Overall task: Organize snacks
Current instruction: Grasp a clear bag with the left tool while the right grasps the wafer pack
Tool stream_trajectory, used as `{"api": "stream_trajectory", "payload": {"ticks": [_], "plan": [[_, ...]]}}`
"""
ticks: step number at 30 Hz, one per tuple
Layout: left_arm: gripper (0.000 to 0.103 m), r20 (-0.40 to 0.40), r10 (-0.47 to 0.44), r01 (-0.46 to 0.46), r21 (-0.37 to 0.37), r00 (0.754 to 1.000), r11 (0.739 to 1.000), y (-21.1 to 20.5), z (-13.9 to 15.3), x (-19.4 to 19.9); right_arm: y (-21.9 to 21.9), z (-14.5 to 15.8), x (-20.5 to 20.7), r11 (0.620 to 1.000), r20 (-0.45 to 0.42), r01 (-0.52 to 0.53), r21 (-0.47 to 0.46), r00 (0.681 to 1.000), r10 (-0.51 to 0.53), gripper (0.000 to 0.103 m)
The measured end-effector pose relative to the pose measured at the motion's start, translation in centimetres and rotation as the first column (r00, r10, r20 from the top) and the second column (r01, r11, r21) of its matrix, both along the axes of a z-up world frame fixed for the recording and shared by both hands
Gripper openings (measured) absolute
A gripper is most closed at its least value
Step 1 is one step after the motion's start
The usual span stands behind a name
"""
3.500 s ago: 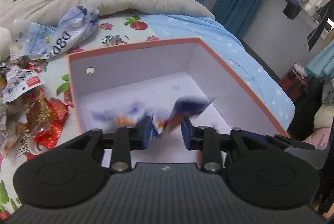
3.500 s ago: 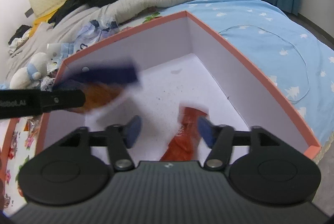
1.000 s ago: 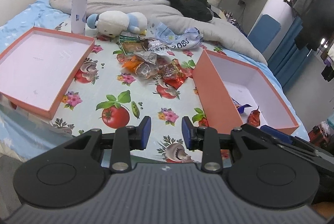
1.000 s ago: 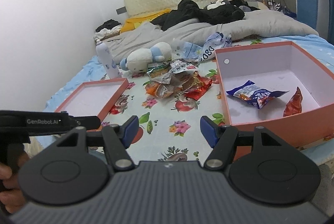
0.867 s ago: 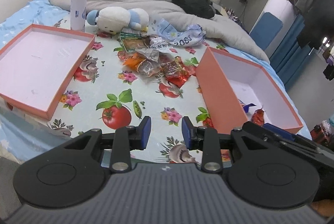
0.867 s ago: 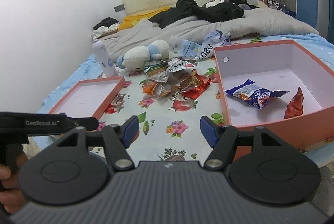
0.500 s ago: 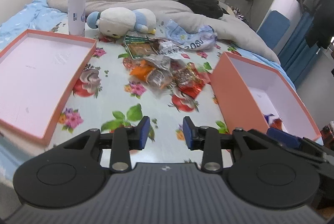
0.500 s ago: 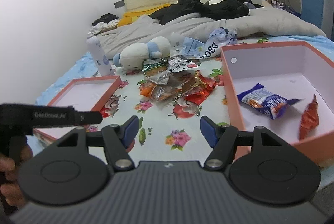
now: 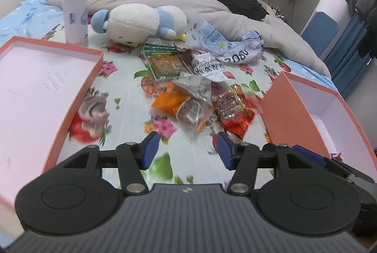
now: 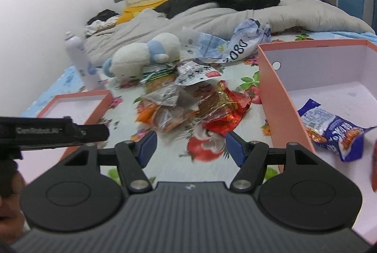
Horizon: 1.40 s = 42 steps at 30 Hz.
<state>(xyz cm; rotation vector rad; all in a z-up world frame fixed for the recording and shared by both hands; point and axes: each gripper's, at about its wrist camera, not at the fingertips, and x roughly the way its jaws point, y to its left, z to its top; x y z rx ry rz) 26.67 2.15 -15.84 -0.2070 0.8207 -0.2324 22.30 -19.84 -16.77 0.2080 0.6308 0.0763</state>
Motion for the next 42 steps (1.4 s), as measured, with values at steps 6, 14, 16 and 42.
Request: {"api": "stream_trajectory", "payload": {"ticks": [6,14,16,42], "plan": [[0.074,0.022,-0.039,0.039,0.026,0.999,0.999,-1.1,-0.8,4.7,-0.4,-2.5,4.1,0.998,-0.025,0.061,0.009,0.998,-0.061,0.067],[0.074,0.032,-0.093,0.092,0.038,0.995,0.995,-2.7,-2.5,10.6,0.0,-5.3,8.8,0.996,-0.044,0.087,-0.01,0.995,-0.087,0.067],[0.074,0.031,-0.109,0.107,0.04,0.994,0.993,-3.2,-3.1,11.8,0.2,-6.0,9.8,0.995,-0.051,0.094,-0.022,0.994,-0.095,0.067],[0.032,-0.008,-0.139,0.139,0.034,0.99,0.99,-5.0,-7.5,15.9,1.5,-7.7,11.3,0.988,-0.08,0.083,-0.131,0.992,-0.094,0.042]]}}
